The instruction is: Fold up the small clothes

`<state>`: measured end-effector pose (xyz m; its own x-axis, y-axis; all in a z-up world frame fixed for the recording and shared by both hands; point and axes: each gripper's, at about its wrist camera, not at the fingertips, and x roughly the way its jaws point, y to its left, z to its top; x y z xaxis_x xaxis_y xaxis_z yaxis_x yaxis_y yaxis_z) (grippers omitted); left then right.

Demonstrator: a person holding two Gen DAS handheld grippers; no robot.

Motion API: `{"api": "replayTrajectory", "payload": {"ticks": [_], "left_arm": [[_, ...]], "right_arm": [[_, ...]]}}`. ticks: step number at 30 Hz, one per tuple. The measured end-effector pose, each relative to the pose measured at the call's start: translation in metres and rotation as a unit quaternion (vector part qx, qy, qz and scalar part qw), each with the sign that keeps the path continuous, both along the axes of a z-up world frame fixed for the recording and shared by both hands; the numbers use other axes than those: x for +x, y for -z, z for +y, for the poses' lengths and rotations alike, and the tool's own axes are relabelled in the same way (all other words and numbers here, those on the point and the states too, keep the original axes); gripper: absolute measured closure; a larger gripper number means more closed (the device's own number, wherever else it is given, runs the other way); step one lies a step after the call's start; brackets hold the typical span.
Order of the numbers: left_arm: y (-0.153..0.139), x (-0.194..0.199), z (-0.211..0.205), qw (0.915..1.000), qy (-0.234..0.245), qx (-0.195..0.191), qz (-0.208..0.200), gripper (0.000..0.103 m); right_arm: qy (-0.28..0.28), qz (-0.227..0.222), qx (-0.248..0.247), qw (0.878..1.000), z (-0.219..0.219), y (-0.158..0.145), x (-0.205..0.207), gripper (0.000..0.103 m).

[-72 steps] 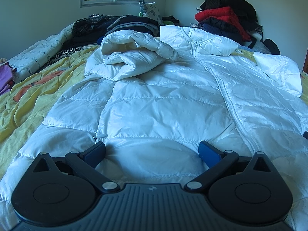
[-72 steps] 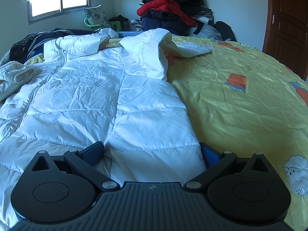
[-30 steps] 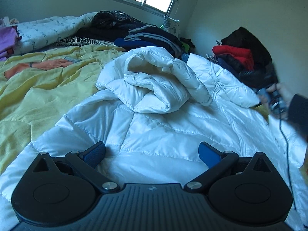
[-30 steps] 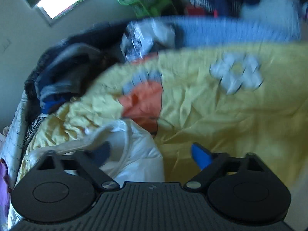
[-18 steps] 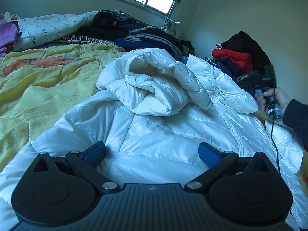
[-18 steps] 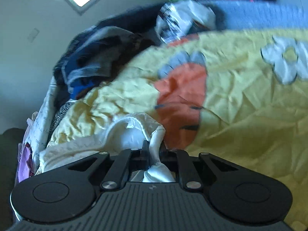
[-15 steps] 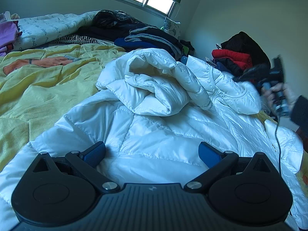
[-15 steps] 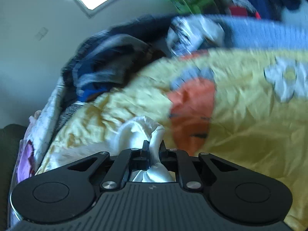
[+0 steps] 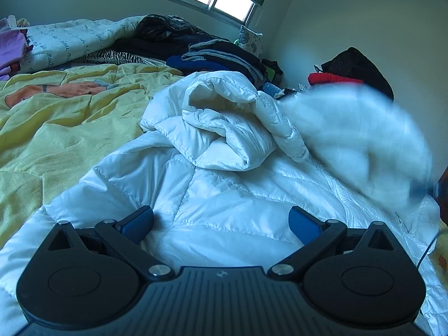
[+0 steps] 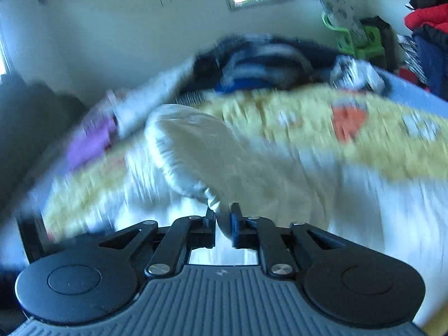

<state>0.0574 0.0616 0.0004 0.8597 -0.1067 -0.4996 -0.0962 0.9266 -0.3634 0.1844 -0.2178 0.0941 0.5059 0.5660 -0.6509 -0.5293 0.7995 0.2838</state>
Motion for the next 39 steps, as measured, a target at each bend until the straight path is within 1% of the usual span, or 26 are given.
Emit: {"api": "replayTrajectory", "payload": {"ticks": [1, 2, 3, 6, 9, 10, 12, 13, 15, 16, 17, 18, 19, 21, 23, 25, 26, 27, 28, 29, 30, 31, 33, 35, 37, 39], "left_arm": [[0.0, 0.0, 0.0, 1.0, 0.0, 0.001, 0.0, 0.0], [0.0, 0.0, -0.001, 1.0, 0.0, 0.003, 0.001, 0.0], [0.0, 0.0, -0.001, 1.0, 0.0, 0.005, 0.002, 0.0], [-0.001, 0.001, -0.004, 0.9999, -0.001, 0.014, 0.005, 0.0], [-0.009, -0.002, -0.006, 0.9994, -0.016, 0.028, 0.012, 0.0], [-0.015, -0.004, -0.007, 0.9993, -0.025, 0.027, 0.011, 0.0], [-0.033, -0.007, -0.003, 0.9996, -0.022, -0.001, -0.018, 0.0], [-0.044, -0.006, -0.002, 0.9991, -0.017, -0.01, -0.036, 0.0], [-0.064, 0.01, -0.005, 0.9987, -0.012, 0.005, -0.049, 0.0], [-0.071, 0.025, -0.007, 0.999, -0.007, 0.023, -0.037, 0.0], [-0.075, 0.042, -0.008, 0.9992, -0.002, 0.036, -0.018, 0.0], [-0.077, 0.058, -0.006, 0.9995, -0.002, 0.032, 0.001, 0.0], [-0.078, 0.071, -0.001, 0.9998, -0.004, 0.006, 0.018, 0.0], [-0.079, 0.089, 0.011, 0.9966, -0.014, -0.076, 0.027, 0.0], [-0.078, 0.104, 0.018, 0.9892, -0.024, -0.141, 0.031, 0.0], [-0.07, 0.121, 0.024, 0.9808, -0.043, -0.182, 0.055, 0.0], [-0.064, 0.126, 0.027, 0.9768, -0.055, -0.198, 0.061, 0.01], [-0.059, 0.129, 0.029, 0.9746, -0.069, -0.204, 0.061, 0.028], [-0.055, 0.134, 0.03, 0.9742, -0.075, -0.199, 0.074, 0.075], [-0.05, 0.14, 0.031, 0.974, -0.077, -0.191, 0.094, 0.082], [-0.047, 0.142, 0.034, 0.9736, -0.082, -0.187, 0.101, 0.083], [-0.046, 0.142, 0.036, 0.9752, -0.087, -0.177, 0.1, 0.09], [-0.055, 0.136, 0.044, 0.9816, -0.102, -0.142, 0.077, 0.093], [-0.072, 0.127, 0.059, 0.9855, -0.127, -0.106, 0.038, 0.094], [-0.088, 0.117, 0.083, 0.9822, -0.161, -0.096, 0.003, 0.094], [-0.094, 0.114, 0.108, 0.9758, -0.2, -0.088, 0.0, 0.094]], "right_arm": [[0.01, 0.021, 0.003, 1.0, -0.003, 0.011, -0.005, 0.059], [0.022, 0.044, 0.013, 0.999, -0.008, 0.018, -0.011, 0.047], [0.037, 0.061, 0.028, 0.997, -0.013, 0.023, -0.017, 0.043], [0.06, 0.06, 0.089, 0.992, -0.03, 0.019, -0.045, 0.043], [0.081, 0.032, 0.116, 0.989, -0.044, 0.0, -0.065, 0.043], [0.085, 0.022, 0.12, 0.989, -0.048, -0.01, -0.07, 0.042], [0.09, -0.002, 0.134, 0.987, -0.059, -0.035, -0.083, 0.039], [0.089, -0.017, 0.142, 0.986, -0.066, -0.047, -0.091, 0.035], [0.085, -0.046, 0.16, 0.982, -0.079, -0.067, -0.105, 0.023], [0.085, -0.057, 0.167, 0.981, -0.083, -0.075, -0.112, 0.013], [0.083, -0.064, 0.173, 0.979, -0.085, -0.08, -0.114, 0.007], [0.084, -0.07, 0.18, 0.978, -0.089, -0.085, -0.116, 0.006], [0.082, -0.071, 0.185, 0.977, -0.09, -0.087, -0.118, 0.006], [0.079, -0.065, 0.189, 0.977, -0.09, -0.086, -0.121, 0.007], [0.075, -0.058, 0.18, 0.979, -0.085, -0.08, -0.123, 0.007], [0.077, -0.045, 0.165, 0.982, -0.08, -0.069, -0.123, 0.007], [0.078, -0.037, 0.162, 0.983, -0.079, -0.064, -0.121, 0.007], [0.08, -0.03, 0.162, 0.983, -0.075, -0.057, -0.121, 0.007], [0.083, -0.022, 0.164, 0.983, -0.074, -0.052, -0.12, 0.007], [0.085, -0.016, 0.167, 0.982, -0.074, -0.048, -0.117, 0.007], [0.087, -0.01, 0.17, 0.982, -0.073, -0.044, -0.114, 0.007], [0.087, -0.008, 0.172, 0.981, -0.072, -0.042, -0.112, 0.007], [0.085, -0.006, 0.176, 0.981, -0.069, -0.039, -0.108, 0.007], [0.083, -0.004, 0.177, 0.981, -0.067, -0.037, -0.105, 0.007], [0.079, -0.001, 0.179, 0.981, -0.066, -0.034, -0.103, 0.007], [0.078, 0.007, 0.181, 0.98, -0.064, -0.028, -0.098, 0.007]]}}
